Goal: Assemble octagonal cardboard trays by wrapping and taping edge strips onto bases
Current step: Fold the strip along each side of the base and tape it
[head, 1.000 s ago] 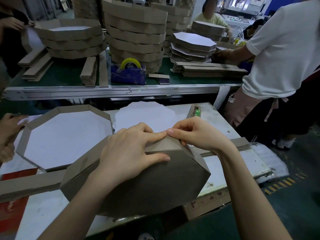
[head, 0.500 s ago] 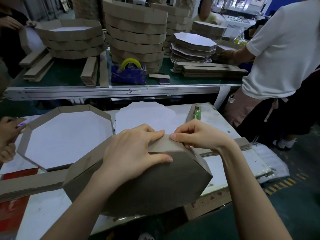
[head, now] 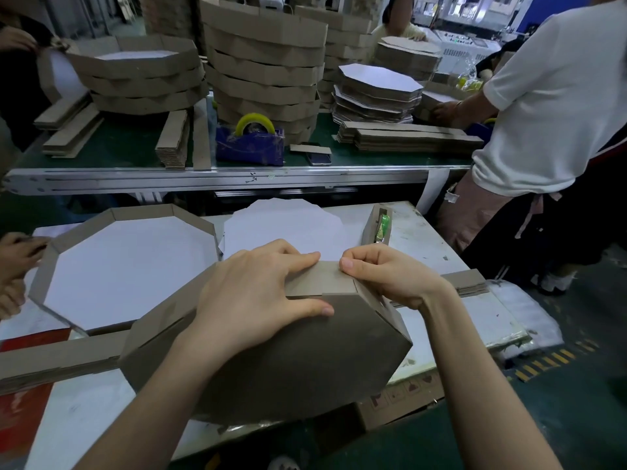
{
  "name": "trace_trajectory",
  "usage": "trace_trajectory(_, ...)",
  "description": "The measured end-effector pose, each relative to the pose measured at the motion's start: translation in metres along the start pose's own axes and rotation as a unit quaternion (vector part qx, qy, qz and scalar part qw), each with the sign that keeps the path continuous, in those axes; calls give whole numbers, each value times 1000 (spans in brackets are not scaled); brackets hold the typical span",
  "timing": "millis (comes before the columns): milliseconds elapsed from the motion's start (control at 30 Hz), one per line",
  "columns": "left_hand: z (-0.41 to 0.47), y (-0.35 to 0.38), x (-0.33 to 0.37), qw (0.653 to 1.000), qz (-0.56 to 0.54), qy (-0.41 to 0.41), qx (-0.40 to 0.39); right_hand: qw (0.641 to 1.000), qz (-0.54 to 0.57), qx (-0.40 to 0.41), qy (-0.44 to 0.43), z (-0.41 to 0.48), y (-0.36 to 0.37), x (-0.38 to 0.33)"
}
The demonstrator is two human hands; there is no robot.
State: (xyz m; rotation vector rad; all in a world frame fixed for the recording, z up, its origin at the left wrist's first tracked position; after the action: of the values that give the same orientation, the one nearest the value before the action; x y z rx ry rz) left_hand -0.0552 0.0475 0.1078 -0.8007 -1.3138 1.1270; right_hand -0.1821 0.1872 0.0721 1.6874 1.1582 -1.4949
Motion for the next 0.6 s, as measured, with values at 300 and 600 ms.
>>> trace_trajectory(300, 5, -3, 2, 1000, -18, 13, -4, 981, 174, -76, -37, 14, 0, 16)
trace_trajectory(600, 15, -4, -2, 999, -21, 13, -22, 970, 212, -114, 19, 26, -36, 55)
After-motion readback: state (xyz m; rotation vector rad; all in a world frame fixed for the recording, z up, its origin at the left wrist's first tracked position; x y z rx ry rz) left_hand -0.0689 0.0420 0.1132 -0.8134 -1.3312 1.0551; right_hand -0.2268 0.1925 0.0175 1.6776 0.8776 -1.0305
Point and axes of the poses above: each hand's wrist, its own z-axis towards the middle knuckle, its own y-axis out of the palm, x = y × z, the point moved 6 cm from there along z, towards the middle knuckle, and after that the axes turned 6 degrees about z, right-handed, at the moved point
